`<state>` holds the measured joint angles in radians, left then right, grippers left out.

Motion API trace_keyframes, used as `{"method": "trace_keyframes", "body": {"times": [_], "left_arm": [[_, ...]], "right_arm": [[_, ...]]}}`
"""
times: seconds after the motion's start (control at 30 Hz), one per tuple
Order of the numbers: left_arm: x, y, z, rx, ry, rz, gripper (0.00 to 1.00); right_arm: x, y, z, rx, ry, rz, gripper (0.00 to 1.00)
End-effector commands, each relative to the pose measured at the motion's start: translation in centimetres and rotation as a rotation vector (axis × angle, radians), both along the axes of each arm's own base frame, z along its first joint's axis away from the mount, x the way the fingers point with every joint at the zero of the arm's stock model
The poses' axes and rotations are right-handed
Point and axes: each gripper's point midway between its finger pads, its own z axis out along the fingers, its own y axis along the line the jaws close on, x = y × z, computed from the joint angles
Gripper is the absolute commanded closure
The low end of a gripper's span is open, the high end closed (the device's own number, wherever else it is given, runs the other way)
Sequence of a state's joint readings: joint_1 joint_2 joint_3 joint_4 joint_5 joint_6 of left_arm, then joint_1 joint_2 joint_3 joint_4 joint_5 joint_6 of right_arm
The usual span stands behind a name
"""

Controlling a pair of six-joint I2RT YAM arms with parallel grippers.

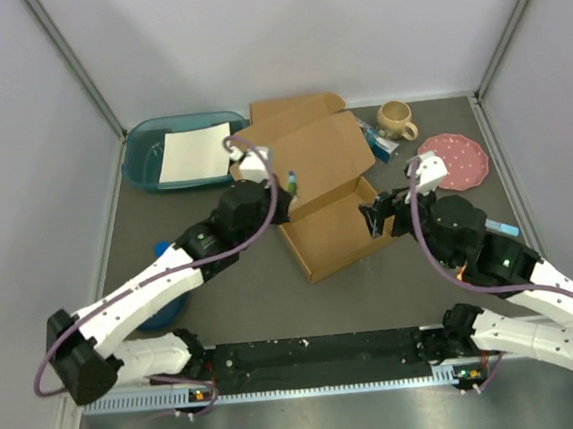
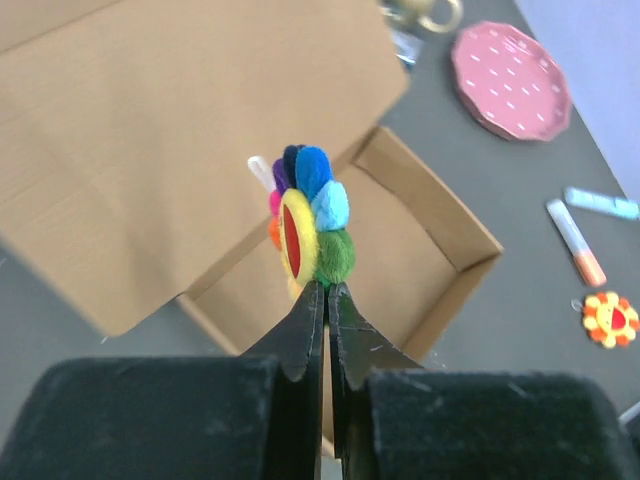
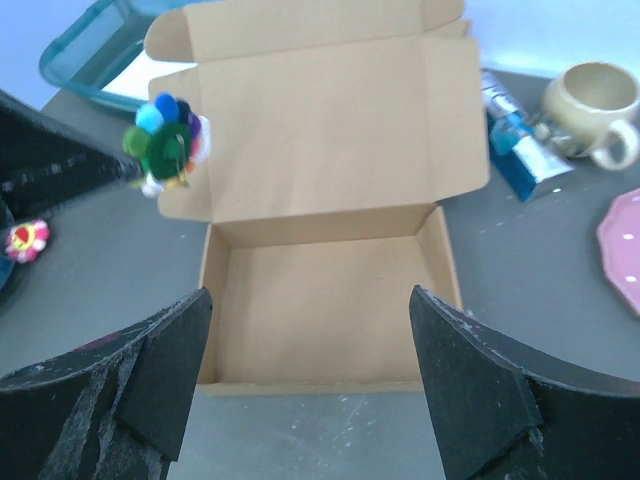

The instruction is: Fold the paper box

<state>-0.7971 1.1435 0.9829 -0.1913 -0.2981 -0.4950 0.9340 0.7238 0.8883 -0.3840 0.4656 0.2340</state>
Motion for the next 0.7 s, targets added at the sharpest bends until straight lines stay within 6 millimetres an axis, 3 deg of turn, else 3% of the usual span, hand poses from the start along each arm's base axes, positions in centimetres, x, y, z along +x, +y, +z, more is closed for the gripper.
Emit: {"method": "trace_keyframes", "body": {"times": [0.0,0.07,0.1,0.13,0.2,0.23,0.3,0.33,0.4,0.43,0.67], "left_arm": [[-0.7,-4.6,3.0,0.13,-0.152,-0.133,1.0],[-1.1,-6.9,1.2,0.239,-0.153,-0.214,1.0],[-1.2,-7.7,1.7,0.272,-0.156,-0.239,1.0],[-1.4,-9.0,-0.5,0.368,-0.139,-0.29,1.0],[-1.2,-9.8,-0.8,0.485,-0.143,-0.32,1.0],[-1.3,-10.9,-3.0,0.564,-0.126,-0.343,1.0],[-0.3,-10.6,-3.1,0.686,-0.161,-0.287,1.0],[-0.2,-10.9,-4.6,0.756,-0.152,-0.282,1.0],[0.6,-10.4,-5.0,0.85,-0.177,-0.248,1.0],[0.9,-10.4,-6.1,0.895,-0.168,-0.25,1.0],[1.6,-10.3,-7.5,0.982,-0.168,-0.234,0.98]], "right_arm": [[-0.5,-3.3,3.0,0.001,-0.075,-0.085,0.19],[-0.6,-3.8,3.0,-0.001,-0.077,-0.097,0.19],[-0.8,-4.1,3.0,0.008,-0.079,-0.102,0.19],[-0.8,-4.4,2.8,0.002,-0.074,-0.113,0.19],[-0.9,-4.7,2.8,0.001,-0.074,-0.122,0.19],[-0.9,-4.9,2.7,-0.002,-0.071,-0.13,0.19],[-1.0,-5.2,2.7,-0.005,-0.071,-0.136,0.19],[-1.0,-5.3,2.7,-0.007,-0.072,-0.137,0.19],[-1.1,-5.4,2.6,-0.009,-0.071,-0.139,0.19],[-1.1,-5.5,2.6,-0.009,-0.072,-0.142,0.19],[-1.1,-5.6,1.8,-0.022,-0.06,-0.15,0.19]]}}
